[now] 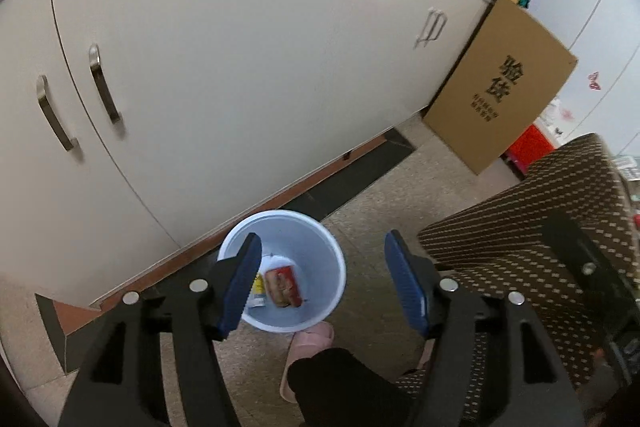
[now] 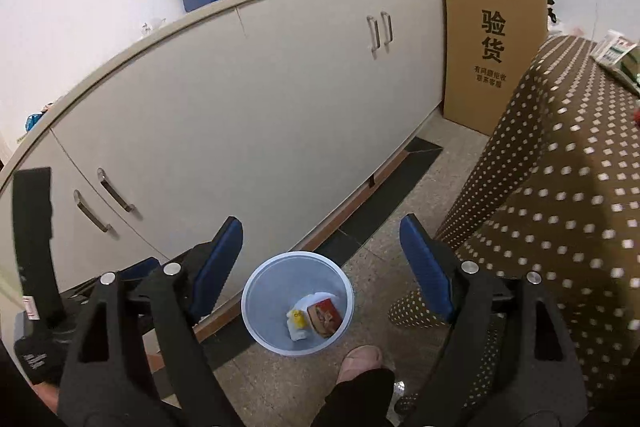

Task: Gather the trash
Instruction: 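Carry both items to the blue wastebasket and open both tools to drop them, then return to the table and grasp the blue tube with the left tool, then grasp the crumpled paper wrapper with the right tool while the left tool holds the blue tube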

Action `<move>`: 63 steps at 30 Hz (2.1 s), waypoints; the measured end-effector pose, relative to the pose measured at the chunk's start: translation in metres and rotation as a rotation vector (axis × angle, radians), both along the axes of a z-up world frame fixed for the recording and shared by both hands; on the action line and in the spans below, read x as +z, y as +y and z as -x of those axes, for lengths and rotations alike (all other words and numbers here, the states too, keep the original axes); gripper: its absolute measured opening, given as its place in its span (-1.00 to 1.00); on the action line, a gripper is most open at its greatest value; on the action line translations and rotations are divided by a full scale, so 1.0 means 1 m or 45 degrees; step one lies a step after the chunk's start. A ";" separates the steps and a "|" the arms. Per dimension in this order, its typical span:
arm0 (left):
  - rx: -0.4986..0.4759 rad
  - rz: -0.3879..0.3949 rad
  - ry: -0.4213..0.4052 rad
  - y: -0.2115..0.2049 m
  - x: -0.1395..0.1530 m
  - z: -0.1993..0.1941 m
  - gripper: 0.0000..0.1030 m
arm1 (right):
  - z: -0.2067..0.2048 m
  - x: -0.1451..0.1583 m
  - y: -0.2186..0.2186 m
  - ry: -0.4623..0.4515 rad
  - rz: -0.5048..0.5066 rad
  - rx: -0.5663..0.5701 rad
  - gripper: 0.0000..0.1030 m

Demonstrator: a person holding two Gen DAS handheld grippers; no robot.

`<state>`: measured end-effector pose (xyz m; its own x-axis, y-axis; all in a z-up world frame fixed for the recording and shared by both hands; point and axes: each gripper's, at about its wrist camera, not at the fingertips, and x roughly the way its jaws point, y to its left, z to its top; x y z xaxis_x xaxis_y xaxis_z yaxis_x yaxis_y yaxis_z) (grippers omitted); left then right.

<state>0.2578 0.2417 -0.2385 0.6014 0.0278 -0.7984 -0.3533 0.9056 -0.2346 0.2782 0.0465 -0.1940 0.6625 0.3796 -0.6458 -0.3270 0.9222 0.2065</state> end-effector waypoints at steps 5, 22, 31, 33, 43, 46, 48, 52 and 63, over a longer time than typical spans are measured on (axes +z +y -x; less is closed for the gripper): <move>-0.042 -0.014 -0.127 -0.024 0.046 0.021 0.28 | 0.016 0.028 -0.017 -0.053 -0.035 -0.009 0.55; -0.393 -0.062 -0.367 -0.177 0.148 0.051 0.33 | 0.071 0.116 -0.170 -0.179 -0.138 -0.307 0.61; -0.673 -0.076 -0.282 -0.285 0.126 0.012 0.33 | 0.075 0.094 -0.266 -0.091 -0.206 -0.553 0.66; -0.708 -0.097 -0.264 -0.299 0.119 0.003 0.33 | 0.074 0.088 -0.278 -0.077 -0.216 -0.583 0.68; -0.778 -0.228 -0.168 -0.323 0.097 -0.030 -0.33 | 0.060 0.068 -0.309 -0.015 -0.285 -0.634 0.68; -0.822 -0.238 -0.189 -0.325 0.096 -0.025 -0.71 | 0.056 0.065 -0.310 -0.001 -0.310 -0.639 0.68; -0.814 -0.230 -0.199 -0.322 0.096 -0.021 -0.73 | 0.055 0.063 -0.311 0.000 -0.340 -0.640 0.68; -0.809 -0.221 -0.234 -0.315 0.103 -0.006 -0.75 | 0.048 0.062 -0.313 0.012 -0.396 -0.641 0.70; -0.713 -0.171 -0.433 -0.298 0.149 0.010 -0.75 | 0.003 0.051 -0.322 0.102 -0.545 -0.720 0.70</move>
